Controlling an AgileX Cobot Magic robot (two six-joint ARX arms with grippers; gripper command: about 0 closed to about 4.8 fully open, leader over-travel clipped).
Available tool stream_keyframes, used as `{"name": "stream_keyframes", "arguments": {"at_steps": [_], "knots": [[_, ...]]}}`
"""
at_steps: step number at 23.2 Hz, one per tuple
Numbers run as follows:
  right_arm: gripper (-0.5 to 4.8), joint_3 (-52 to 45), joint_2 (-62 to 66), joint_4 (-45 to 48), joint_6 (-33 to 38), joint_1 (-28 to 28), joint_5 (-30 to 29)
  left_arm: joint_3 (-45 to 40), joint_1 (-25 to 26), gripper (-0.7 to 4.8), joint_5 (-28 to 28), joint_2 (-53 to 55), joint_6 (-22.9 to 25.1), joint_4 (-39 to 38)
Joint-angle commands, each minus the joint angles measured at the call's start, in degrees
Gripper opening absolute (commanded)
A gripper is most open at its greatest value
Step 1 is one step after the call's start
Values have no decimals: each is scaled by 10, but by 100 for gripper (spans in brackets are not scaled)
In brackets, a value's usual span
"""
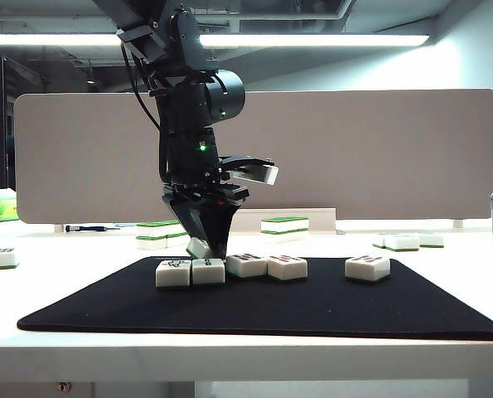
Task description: Align six mahjong tiles in a row on the table.
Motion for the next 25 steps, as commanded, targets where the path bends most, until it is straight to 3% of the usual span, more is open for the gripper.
{"name": "stream_keyframes", "arguments": {"at_steps": [1,15,22,25], "knots": [[-1,2,-7,7,-2,1,2,2,-1,174,8,0,2,4],[-1,2,-7,7,-2,1,2,2,-77,174,37,0,3,-14],[-1,2,-7,7,-2,1,2,2,-77,174,43,-2,5,-47],[-1,2,-7,7,-2,1,2,2,-70,174,40,-2,67,-81]]}}
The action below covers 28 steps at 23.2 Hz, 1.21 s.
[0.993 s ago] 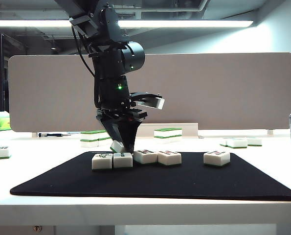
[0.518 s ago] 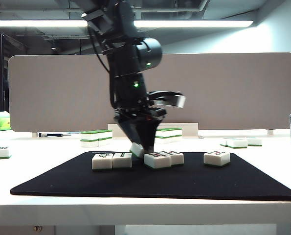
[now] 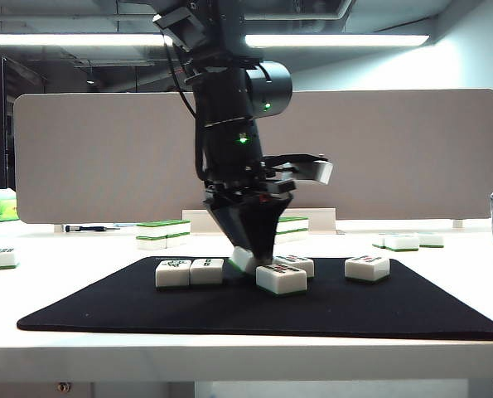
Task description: Align six mahjong tiles in a row on the table.
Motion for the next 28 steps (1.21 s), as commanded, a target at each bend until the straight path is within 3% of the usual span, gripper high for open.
{"name": "stream_keyframes", "arguments": {"at_steps": [1,9,15,28], "knots": [[-1,2,-7,7,-2,1,2,0,5,174,-4,-2,75,-36],[-1,2,-7,7,-2,1,2,0,9,174,-3,2,106,-54],[-1,2,-7,7,-2,1,2,0,33,174,-2,5,107,-92],[-1,2,-7,7,-2,1,2,0,44,183,-4,5,105,-82]]}}
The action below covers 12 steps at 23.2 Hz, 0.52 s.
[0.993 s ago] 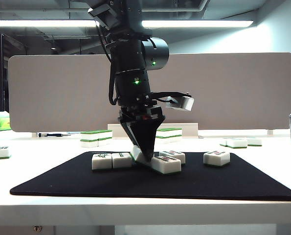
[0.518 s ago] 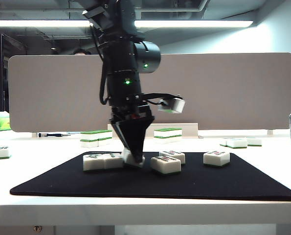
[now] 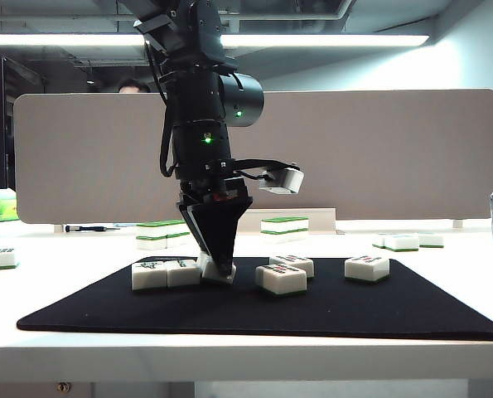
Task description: Align six mahjong tiles in a row on the table.
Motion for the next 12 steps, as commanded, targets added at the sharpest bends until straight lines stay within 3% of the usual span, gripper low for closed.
{"name": "stream_keyframes", "arguments": {"at_steps": [1,6,10,12], "knots": [[-1,2,-7,7,-2,1,2,-2,5,183,-13,6,0,-7],[-1,2,-7,7,-2,1,2,-2,10,191,-14,6,0,2],[-1,2,-7,7,-2,1,2,-2,10,283,-13,6,0,6],[-1,2,-7,7,-2,1,2,-2,10,283,-13,6,0,5]]}}
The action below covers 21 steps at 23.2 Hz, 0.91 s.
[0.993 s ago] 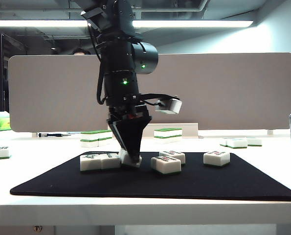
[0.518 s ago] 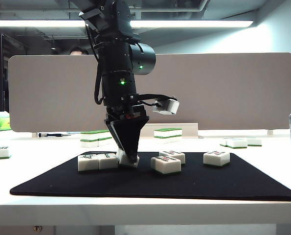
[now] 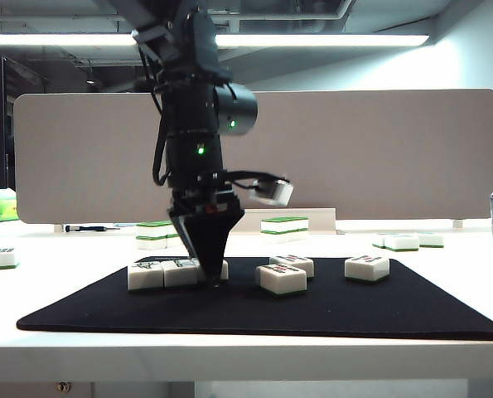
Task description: Align six mahjong tiles in a row on the table.
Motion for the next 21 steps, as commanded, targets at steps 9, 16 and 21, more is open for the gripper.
{"name": "stream_keyframes", "arguments": {"at_steps": [9,16,21], "knots": [[-1,2,-7,7,-2,1,2,31,-17,306,2,-21,-43,-1],[-1,2,-7,7,-2,1,2,76,-57,306,58,-19,-156,-35],[-1,2,-7,7,-2,1,2,76,-83,306,50,-1,-154,-40]]}}
